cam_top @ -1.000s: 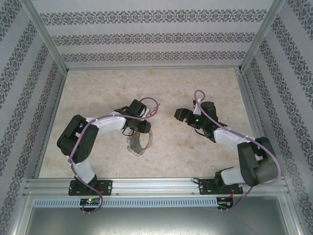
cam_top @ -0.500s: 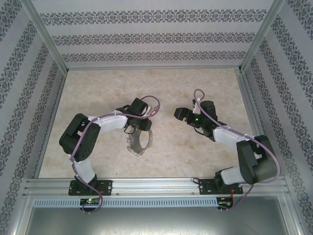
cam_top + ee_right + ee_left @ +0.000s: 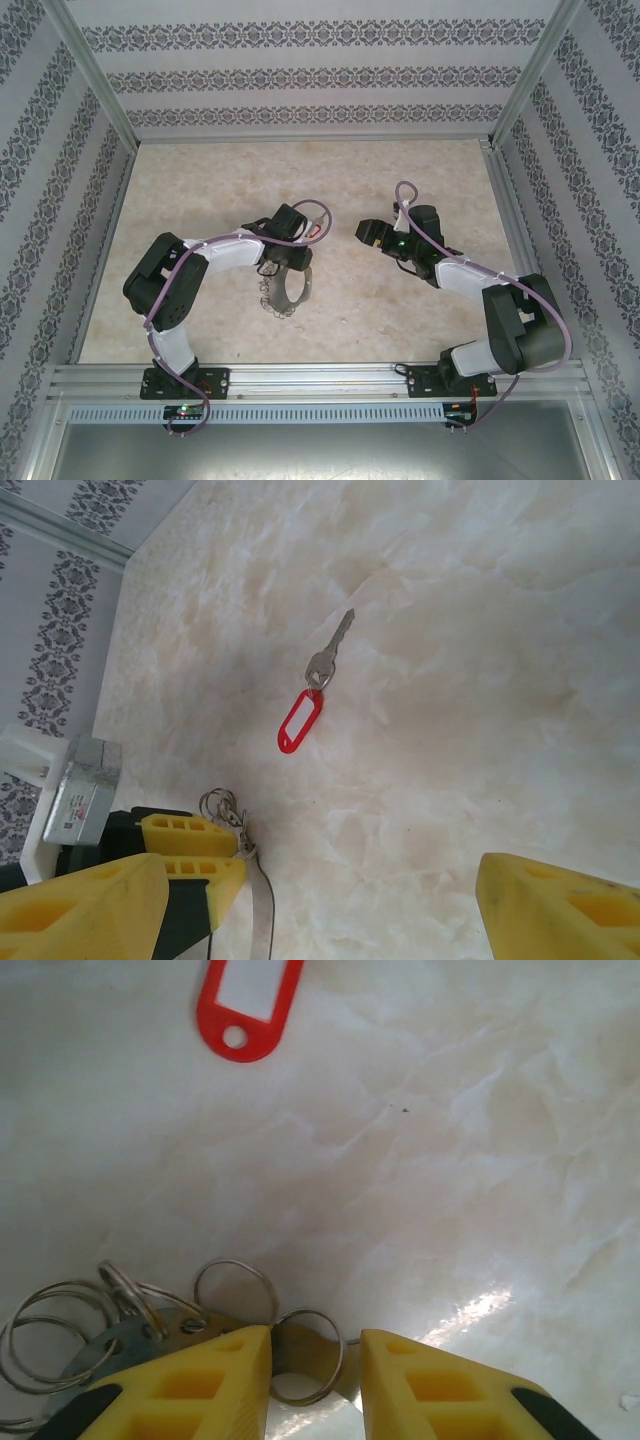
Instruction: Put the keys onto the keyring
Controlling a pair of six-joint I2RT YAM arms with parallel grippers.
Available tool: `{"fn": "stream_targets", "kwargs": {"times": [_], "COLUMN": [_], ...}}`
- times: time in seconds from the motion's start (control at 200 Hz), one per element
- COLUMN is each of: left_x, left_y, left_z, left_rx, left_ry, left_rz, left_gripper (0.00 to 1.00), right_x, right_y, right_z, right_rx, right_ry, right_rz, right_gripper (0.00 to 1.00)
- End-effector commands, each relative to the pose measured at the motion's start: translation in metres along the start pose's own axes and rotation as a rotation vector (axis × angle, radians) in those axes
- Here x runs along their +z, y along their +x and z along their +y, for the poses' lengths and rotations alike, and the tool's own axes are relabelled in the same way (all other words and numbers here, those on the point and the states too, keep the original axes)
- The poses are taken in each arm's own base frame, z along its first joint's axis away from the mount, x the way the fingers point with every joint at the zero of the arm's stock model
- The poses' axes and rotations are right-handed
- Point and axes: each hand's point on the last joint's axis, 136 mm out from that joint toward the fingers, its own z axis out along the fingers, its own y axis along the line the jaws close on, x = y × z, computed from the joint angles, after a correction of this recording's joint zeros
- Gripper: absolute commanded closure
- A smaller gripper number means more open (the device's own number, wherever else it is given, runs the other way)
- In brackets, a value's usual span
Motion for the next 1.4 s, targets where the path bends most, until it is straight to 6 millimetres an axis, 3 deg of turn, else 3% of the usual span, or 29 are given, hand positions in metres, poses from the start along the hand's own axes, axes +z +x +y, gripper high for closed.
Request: {"fn": "stream_targets", "kwargs": {"times": [0.0,0.275,0.57,1.234,1.394], "left_x": [0.0003,0.002,0.0051,0.0013,0.0018], "left_y": [-0.0023,-0.003,-0.0019,0.0034,-0.001], "left_z": [0.0049,0.014,0.0104,0.0086,0.0088], "left_rx": [0.009,0.032,0.036,0.025,0.035], "left_ry": [-0.049,-0.101,-0.097,-0.134,-0.14], "left_rz": [-0.026,-0.032,-0.034,-0.066,-0.074], "left_gripper": [0.7,0.69,0.75,0.77,0.82], "right_x": [0.0021,0.0017,0.0033,0.0034,0.0036], "right_y": [-0.0086,-0.0098,-0.0095,-0.0088,-0.007], "right_z": [0.0168,0.0179,0.0169,0.019,0.0194], "right_rx": [-0.035,-0.038,-0.038,-0.041,-0.043], "right_ry": [-0.044,-0.047,-0.046,-0.056,-0.059], "right_rz": [-0.015,-0.018,-0.015,-0.009,-0.001], "right_gripper": [0.19,0.19,0.2,0.21,0.22]}}
